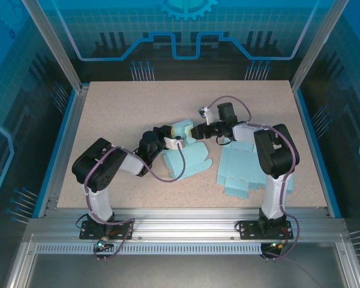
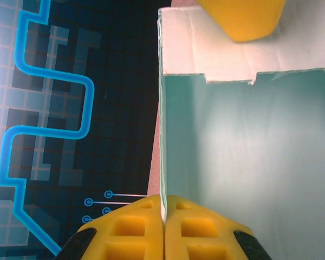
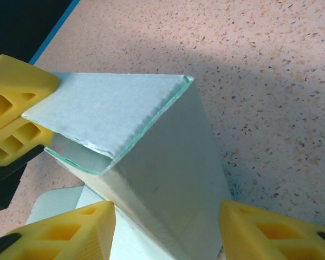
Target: Fold the paper box
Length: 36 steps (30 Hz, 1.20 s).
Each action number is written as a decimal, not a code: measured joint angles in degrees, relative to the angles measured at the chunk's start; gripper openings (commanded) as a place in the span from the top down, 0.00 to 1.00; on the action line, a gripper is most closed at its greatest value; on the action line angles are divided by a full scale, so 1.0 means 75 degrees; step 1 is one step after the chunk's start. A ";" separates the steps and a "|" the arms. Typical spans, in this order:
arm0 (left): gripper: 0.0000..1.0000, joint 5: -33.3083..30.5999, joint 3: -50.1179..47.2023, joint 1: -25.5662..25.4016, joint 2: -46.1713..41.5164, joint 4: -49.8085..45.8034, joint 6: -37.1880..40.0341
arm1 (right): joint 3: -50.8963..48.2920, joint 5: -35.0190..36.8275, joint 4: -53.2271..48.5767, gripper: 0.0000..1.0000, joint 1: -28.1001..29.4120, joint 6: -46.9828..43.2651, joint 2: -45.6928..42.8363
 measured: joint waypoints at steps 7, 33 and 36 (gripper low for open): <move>1.00 0.0122 0.0012 -0.0003 0.0000 0.0003 -0.0052 | -0.0003 0.0329 0.0055 0.41 0.0102 -0.0082 0.0000; 0.01 0.0233 -0.0009 -0.0291 -0.2378 -0.1274 -0.3045 | -0.1078 0.3072 0.0941 0.96 0.0836 -0.0175 -0.0810; 0.01 0.0003 0.0096 -0.0297 -0.3730 -0.2416 -0.4505 | -0.1285 0.3532 0.0941 0.96 0.1084 -0.0201 -0.1026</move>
